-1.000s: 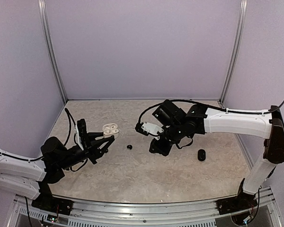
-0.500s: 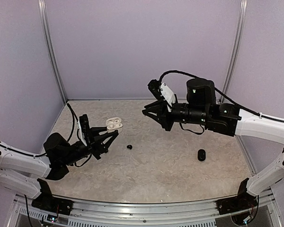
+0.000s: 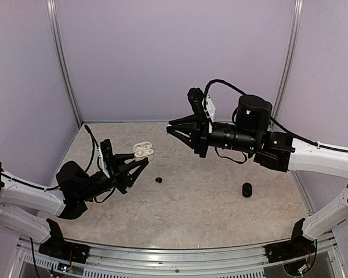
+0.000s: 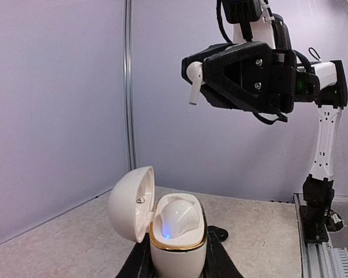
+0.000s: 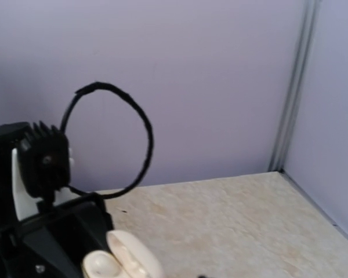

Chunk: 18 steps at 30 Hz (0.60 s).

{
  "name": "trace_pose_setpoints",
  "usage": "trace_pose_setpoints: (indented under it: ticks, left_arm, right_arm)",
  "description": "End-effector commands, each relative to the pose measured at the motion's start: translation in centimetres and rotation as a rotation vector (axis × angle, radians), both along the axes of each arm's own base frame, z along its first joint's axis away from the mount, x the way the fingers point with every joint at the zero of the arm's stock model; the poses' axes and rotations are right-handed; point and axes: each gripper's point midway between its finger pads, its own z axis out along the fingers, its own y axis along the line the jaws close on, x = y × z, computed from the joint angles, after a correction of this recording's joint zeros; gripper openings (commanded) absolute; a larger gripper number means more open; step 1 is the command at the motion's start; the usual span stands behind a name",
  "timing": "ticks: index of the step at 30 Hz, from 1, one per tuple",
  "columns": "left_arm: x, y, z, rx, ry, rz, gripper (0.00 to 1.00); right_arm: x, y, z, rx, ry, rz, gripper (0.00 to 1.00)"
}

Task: Insert the wireless bluetooth earbuds into the charging case
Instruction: Insert the right earbud into the right side groove of the charging case.

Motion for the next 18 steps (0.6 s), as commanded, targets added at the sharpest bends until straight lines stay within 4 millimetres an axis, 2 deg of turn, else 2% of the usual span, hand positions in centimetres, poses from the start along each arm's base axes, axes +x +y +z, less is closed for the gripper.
trace_pose_setpoints:
  ticks: [1,18]
  left_arm:
    - [-0.2,-0.2,2.5,-0.061,-0.067,0.006,0.06]
    - [-0.4,-0.7,2.8,-0.085,-0.073,-0.006,0.06]
  right_arm:
    - [-0.9,1.4,-0.2,0.039,0.043,0.057,0.12]
    - [-1.4,3.2,-2.0,0.02,0.099,0.114,0.12]
